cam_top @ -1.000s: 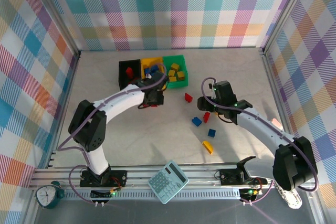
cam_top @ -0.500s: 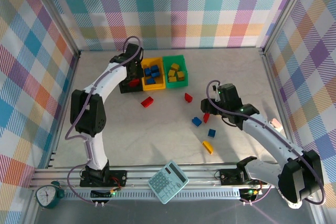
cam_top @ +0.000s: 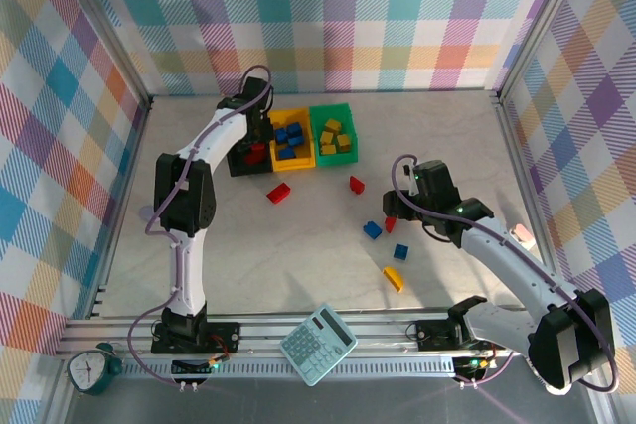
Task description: Sort the legos into containers by color
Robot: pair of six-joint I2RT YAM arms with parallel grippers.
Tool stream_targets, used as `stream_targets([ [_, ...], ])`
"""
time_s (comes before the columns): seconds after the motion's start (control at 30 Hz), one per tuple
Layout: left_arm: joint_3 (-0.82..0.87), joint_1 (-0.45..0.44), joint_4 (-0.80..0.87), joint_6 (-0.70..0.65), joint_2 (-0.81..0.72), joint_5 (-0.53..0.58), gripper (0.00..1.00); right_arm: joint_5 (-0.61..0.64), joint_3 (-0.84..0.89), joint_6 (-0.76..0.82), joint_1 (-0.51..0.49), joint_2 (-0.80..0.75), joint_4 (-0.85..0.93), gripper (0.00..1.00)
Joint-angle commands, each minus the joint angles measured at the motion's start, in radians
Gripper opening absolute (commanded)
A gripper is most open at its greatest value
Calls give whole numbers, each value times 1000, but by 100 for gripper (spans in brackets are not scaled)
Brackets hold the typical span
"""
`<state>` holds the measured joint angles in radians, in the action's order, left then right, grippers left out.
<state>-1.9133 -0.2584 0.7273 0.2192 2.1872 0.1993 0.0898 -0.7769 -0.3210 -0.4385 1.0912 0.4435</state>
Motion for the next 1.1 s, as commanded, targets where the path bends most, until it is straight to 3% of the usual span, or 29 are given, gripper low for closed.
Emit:
stream_targets([
  [0.0, -27, 8, 3, -34, 15, -13, 32, 2, -22, 15, 5, 1, 11, 64],
  [0.2, -30, 12, 6, -43, 9, -9, 57, -7, -27, 17, 4, 28, -1, 64],
  [0.4, -24, 13, 20, -48, -38, -18, 59, -29, -33, 37, 4, 65, -18, 64],
  [0.63, 125, 8, 2, -19, -217, -21, 61, -77, -65, 79, 1, 205, -56, 65],
  [0.87, 328, -17, -31, 27, -434, -22, 62, 32, -108, 18, -11, 334, -6, 65],
  [1.07, 495, -67, -60, 73, -592, -22, 63, 90, -100, -54, -31, 377, -5, 58],
])
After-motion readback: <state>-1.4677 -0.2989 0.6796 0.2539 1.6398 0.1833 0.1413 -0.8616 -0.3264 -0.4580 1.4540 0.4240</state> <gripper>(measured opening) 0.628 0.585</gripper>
